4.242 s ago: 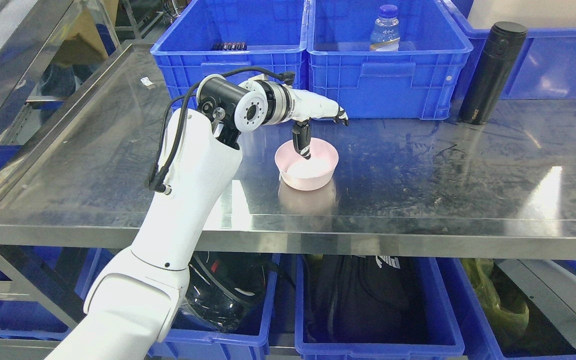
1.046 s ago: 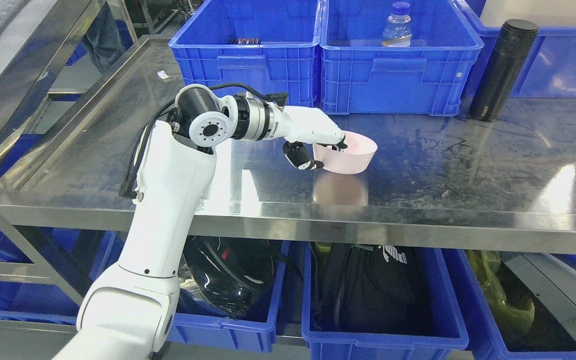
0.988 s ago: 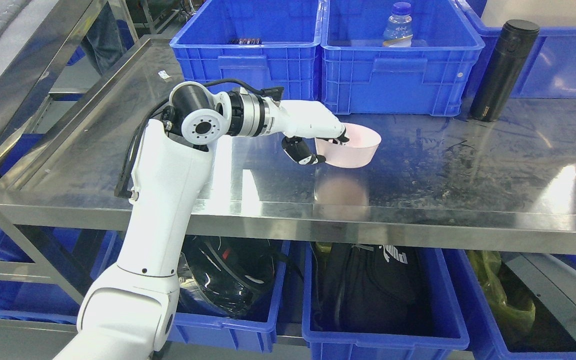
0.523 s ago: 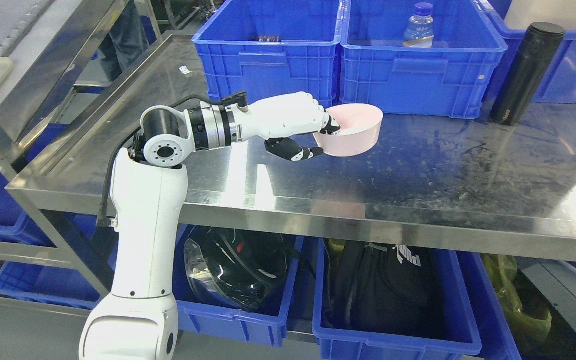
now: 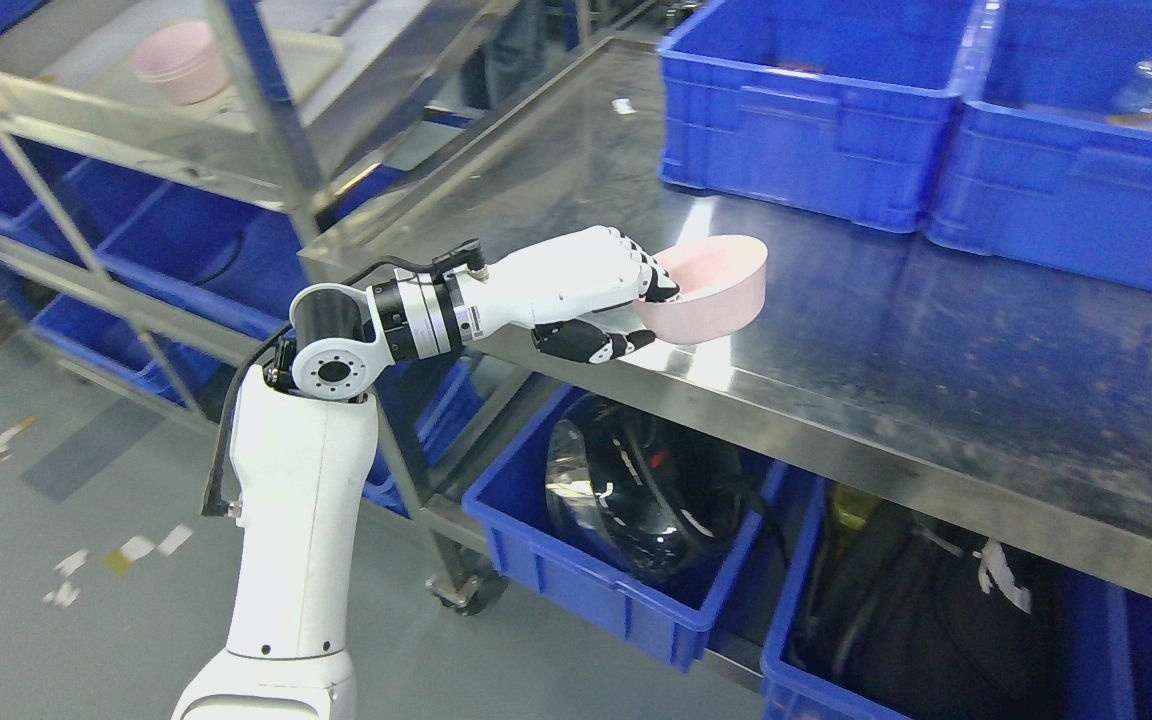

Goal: Stack pink IKEA bowl on shelf middle layer
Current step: 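Carry the pink bowl in the left hand while driving to the shelf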

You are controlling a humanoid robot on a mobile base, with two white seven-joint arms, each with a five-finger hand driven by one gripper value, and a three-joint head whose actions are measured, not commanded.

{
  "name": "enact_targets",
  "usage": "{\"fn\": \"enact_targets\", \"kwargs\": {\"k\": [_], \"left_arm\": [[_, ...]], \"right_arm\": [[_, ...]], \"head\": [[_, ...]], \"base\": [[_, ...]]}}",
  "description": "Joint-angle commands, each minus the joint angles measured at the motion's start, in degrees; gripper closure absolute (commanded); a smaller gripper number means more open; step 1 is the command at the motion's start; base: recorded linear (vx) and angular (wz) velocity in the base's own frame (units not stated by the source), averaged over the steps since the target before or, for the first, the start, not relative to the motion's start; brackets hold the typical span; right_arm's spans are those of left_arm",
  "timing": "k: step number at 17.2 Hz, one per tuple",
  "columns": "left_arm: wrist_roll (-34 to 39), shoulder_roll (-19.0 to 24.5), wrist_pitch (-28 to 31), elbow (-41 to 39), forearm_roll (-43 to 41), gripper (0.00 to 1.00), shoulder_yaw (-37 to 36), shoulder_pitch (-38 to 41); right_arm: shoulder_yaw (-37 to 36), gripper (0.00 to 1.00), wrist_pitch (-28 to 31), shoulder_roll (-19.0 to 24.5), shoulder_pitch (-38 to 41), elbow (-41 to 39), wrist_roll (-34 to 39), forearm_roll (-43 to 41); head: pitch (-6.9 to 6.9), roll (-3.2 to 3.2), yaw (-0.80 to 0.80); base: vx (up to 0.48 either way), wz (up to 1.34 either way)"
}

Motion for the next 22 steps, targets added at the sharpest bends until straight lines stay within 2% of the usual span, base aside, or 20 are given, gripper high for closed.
{"fn": "enact_targets", "kwargs": {"k": [1,12,22], "left_arm": [[0.2,0.8,0.0,-3.0,0.3,0.98,-1.8,2.0],[0.3,0.8,0.0,-3.8,0.3,0.98,-1.9,2.0],[1.5,0.8,0.0,-3.8,0.3,0.98,-2.4,2.0]], "right_arm": [[0.0,0.00,0.0,-1.0,0.3,-1.0,0.0,0.0],[0.0,0.00,0.0,-1.0,0.3,-1.0,0.0,0.0],[0.0,0.00,0.0,-1.0,0.3,-1.0,0.0,0.0]], "head": [[0.00,0.00,0.00],[0.03,0.00,0.00],[0.03,0.00,0.00]], "base": [[0.000,1.13],[0.055,1.22],[0.228,0.60]]}}
